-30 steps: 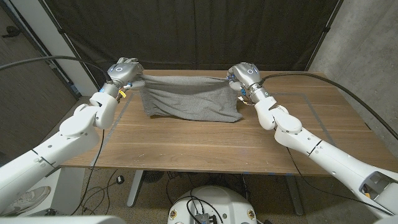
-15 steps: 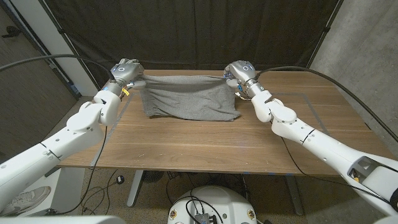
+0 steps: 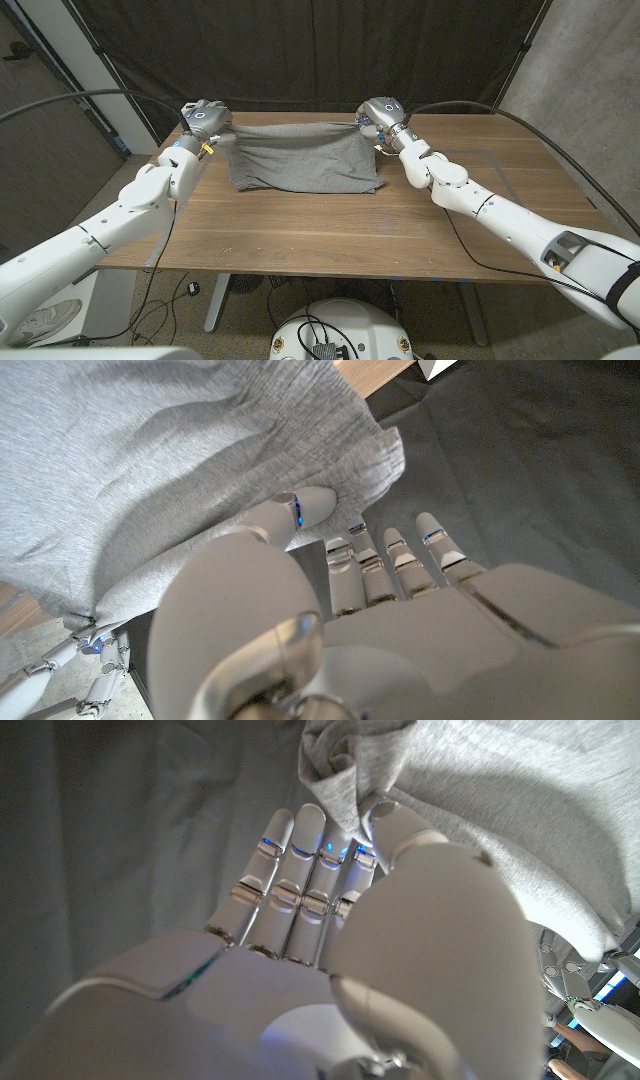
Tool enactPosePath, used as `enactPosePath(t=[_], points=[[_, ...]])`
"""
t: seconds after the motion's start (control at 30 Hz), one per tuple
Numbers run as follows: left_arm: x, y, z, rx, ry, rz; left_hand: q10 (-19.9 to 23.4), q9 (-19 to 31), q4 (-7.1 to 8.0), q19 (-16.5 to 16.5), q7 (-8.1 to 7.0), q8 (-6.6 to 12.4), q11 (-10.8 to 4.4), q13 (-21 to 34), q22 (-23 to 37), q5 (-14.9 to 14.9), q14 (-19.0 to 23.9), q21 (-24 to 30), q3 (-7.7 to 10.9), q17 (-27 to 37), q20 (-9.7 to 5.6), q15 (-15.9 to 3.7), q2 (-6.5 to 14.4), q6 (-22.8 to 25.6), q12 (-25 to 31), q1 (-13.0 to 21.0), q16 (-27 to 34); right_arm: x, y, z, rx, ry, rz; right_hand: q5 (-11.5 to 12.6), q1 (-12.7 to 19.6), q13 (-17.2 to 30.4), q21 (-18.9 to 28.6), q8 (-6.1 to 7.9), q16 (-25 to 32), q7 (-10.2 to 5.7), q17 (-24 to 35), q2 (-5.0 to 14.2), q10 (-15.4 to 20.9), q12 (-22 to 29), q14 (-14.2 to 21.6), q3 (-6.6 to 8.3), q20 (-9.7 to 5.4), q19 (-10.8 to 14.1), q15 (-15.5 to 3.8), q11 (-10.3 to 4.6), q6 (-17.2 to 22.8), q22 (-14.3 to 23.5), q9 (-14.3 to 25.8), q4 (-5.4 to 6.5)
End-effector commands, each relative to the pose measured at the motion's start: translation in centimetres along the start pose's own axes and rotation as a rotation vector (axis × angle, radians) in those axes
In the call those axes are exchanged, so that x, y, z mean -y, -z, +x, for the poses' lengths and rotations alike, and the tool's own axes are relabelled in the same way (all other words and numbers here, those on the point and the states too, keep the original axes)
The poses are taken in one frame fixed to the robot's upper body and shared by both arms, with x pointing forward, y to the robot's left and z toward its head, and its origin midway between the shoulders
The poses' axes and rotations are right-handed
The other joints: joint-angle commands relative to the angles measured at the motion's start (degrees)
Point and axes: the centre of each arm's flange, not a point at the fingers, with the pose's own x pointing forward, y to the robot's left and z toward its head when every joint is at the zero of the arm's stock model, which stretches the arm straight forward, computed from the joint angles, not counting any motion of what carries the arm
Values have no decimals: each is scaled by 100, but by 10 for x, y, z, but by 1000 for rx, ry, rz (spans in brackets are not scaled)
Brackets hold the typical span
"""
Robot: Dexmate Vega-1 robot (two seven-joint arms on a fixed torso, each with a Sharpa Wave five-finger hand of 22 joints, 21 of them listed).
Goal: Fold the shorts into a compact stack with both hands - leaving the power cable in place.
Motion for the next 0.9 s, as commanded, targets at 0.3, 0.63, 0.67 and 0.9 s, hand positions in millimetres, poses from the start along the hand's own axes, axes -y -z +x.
enactPosePath(t=[0.3, 0.63, 0.67, 0.9], points=[[25, 1, 3, -50, 68, 22, -54, -31, 10, -4, 293, 1395, -15, -15, 15, -122, -46, 58, 1, 28, 23, -301, 33, 190, -2, -72, 19, -28, -2, 27, 31, -67, -1, -133, 99, -19, 116, -29, 94, 20, -37, 148, -8, -59, -52, -118, 2, -52, -470, -29, -18, -23, -11, -1], [37, 4, 6, -79, 78, 31, -83, -324, -3, 43, 204, 1084, -35, -38, 15, -691, -56, 118, -468, 46, -2, -308, 198, -237, 14, -34, 76, -39, -3, 33, 36, -89, -11, -270, 189, -79, 203, -92, 105, -4, -137, 234, -8, -116, -93, -240, -12, -80, -506, -46, -65, -49, -68, -12], [39, 4, 7, -81, 76, 33, -84, -401, -38, 44, 23, 1042, -39, -45, 15, -861, -55, 129, -569, 37, -3, -306, 249, -222, 22, 15, 81, -41, -2, 34, 35, -99, -7, -293, 199, -72, 217, -103, 115, -3, -151, 244, -14, -116, -88, -266, -14, -85, -511, -56, -68, -52, -81, -10], [48, 1, 12, -89, 85, 34, -122, -621, -132, 91, -103, 871, -60, -53, 13, -1336, -32, 174, -845, 5, 12, -303, 349, -309, 37, 170, 96, -48, -5, 34, 39, -118, -14, -409, 282, -174, 285, -152, 132, -43, -227, 300, -27, -196, -104, -375, -26, -117, -525, -67, -88, -69, -138, -18]])
